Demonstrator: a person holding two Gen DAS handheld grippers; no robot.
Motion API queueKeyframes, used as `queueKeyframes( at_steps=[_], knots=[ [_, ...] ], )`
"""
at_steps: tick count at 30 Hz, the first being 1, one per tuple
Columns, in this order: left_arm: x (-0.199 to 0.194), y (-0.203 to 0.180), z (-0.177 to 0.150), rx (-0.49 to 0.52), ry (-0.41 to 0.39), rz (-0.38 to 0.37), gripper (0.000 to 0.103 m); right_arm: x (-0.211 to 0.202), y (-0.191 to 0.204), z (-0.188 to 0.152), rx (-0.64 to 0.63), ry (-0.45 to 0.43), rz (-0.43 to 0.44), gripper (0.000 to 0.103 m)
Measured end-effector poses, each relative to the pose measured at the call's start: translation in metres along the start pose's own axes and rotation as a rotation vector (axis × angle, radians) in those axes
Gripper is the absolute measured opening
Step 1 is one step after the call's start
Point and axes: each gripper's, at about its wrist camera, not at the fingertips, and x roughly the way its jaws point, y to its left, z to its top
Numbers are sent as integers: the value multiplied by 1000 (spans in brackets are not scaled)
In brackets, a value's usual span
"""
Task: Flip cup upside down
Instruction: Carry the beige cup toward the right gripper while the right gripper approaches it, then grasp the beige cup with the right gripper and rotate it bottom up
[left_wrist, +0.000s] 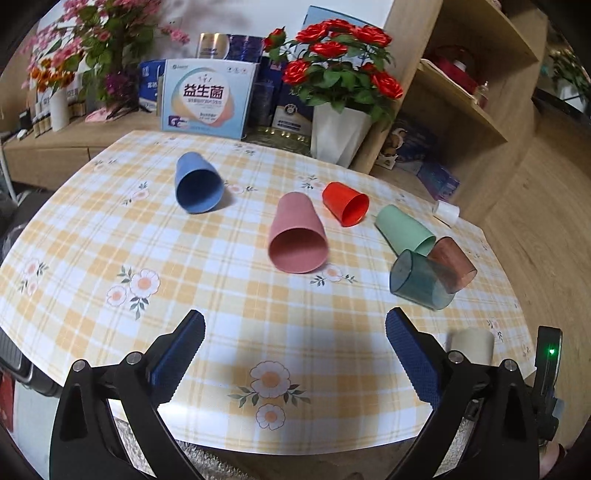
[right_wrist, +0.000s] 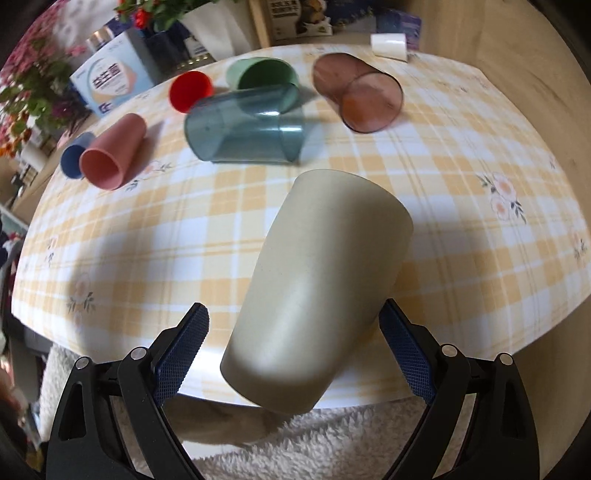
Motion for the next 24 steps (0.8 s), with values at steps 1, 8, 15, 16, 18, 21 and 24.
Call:
queueKeyframes(
  at_steps=[1,8,15,16,18,21,24],
  knots=[
    [1,1,0,-7,0,1,96,1,-1,-1,4,3,3,90],
    [3,-5,-4,-3,-4,-2,96,8,-1,1,-20,22,39,70],
    [5,-6,-8,-12,2,10,96,10,-1,-4,-42,43,39,70],
    [5,-6,-8,-11,3,8,96,8,-1,-5,-46,40,41,70],
    [4,-8,-9,-8,3,5,96,6,-4,-7,-44,35,49,70],
    [3,-11,-10,-1,2,3,96,2,-8,-10,-32,29,57,70],
    [2,-15,-11,5,2,1,96,2,-13,-14,-23,44,66,70]
  ],
)
